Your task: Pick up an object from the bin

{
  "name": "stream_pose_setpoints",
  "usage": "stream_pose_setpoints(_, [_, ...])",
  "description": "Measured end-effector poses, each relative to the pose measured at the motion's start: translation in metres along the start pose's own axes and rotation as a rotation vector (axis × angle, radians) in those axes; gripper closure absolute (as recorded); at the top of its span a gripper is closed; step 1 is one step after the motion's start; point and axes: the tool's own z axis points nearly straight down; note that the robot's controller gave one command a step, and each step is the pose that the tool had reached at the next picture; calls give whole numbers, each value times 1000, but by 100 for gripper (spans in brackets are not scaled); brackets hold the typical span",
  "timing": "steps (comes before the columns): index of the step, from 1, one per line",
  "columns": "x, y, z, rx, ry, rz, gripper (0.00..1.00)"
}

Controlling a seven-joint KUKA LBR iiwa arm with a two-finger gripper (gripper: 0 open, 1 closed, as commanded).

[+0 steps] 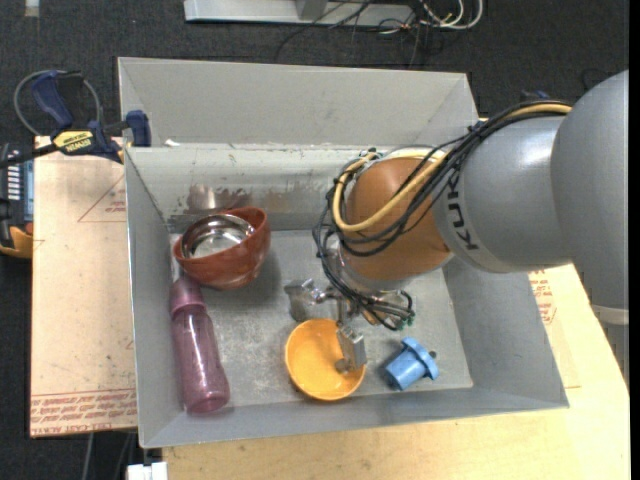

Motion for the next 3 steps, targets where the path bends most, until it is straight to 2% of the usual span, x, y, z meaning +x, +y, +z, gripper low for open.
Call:
stream_pose_setpoints(1, [-9, -5, -35, 4, -11, 67, 0])
stream_pose_setpoints(2, [25, 32, -30, -4, 0, -445, 0])
stream_pose_setpoints(3, [24, 24, -1, 4, -11, -312, 0])
